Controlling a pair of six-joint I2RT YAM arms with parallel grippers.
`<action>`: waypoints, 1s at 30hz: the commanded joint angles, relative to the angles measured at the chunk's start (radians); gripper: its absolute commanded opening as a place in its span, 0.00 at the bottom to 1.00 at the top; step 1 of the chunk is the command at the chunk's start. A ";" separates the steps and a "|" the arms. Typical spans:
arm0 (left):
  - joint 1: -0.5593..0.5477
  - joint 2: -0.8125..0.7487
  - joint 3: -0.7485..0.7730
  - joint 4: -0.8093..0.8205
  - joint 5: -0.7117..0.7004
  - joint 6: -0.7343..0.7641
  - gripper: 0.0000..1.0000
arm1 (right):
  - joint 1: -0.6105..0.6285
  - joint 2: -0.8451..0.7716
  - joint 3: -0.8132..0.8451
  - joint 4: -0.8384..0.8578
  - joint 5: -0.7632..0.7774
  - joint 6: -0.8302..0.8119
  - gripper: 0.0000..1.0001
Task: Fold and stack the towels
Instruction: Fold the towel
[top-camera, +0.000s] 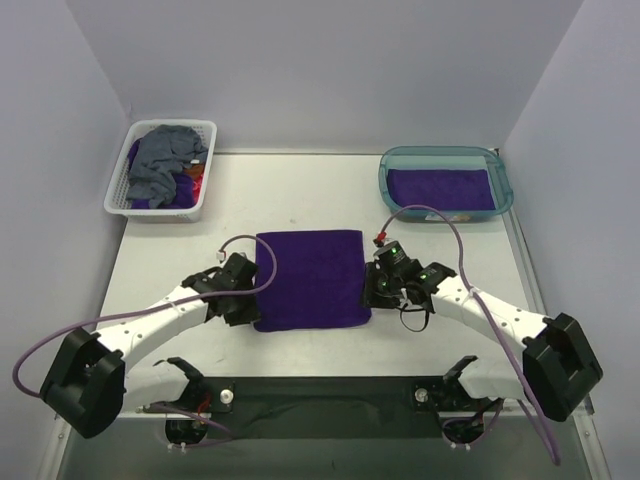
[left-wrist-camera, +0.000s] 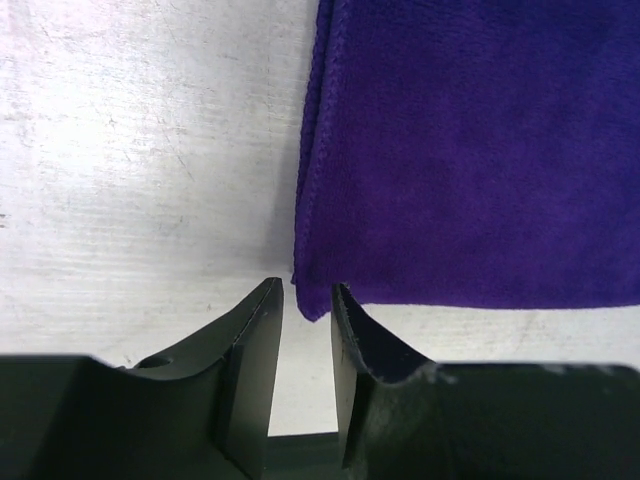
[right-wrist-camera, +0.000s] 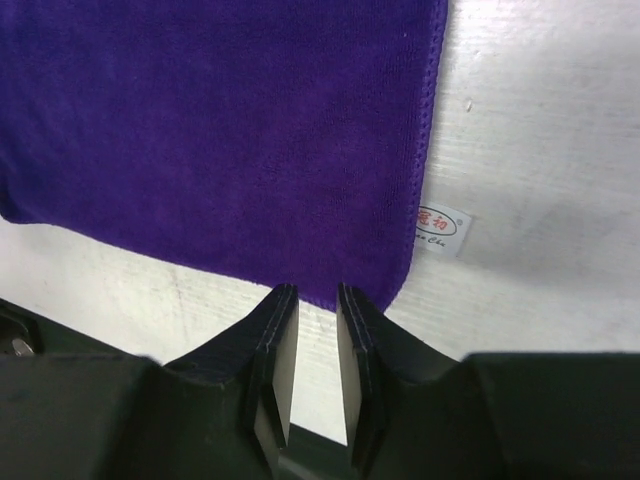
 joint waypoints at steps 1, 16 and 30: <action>0.005 0.052 -0.018 0.070 -0.016 -0.024 0.34 | -0.018 0.045 -0.060 0.096 -0.053 0.072 0.22; 0.067 0.023 -0.089 0.024 0.019 0.004 0.24 | -0.187 0.061 -0.200 0.084 -0.148 0.143 0.19; 0.076 -0.042 0.154 0.018 0.025 0.067 0.58 | -0.150 0.039 0.022 0.182 -0.158 0.046 0.28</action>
